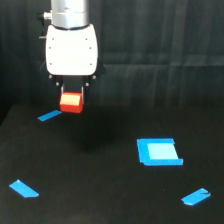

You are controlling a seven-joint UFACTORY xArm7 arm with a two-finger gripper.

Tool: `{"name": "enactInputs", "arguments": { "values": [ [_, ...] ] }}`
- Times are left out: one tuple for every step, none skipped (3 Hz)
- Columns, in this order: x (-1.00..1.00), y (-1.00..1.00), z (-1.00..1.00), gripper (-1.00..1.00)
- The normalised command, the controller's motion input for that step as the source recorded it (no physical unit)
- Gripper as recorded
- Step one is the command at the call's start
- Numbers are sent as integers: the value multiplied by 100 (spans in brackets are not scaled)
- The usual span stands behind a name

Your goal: Pick up the red object from the table

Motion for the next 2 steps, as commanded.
{"name": "enactInputs", "arguments": {
  "values": [
    [-2, -16, 7, -100],
    [-1, -9, 1, -98]
  ]
}}
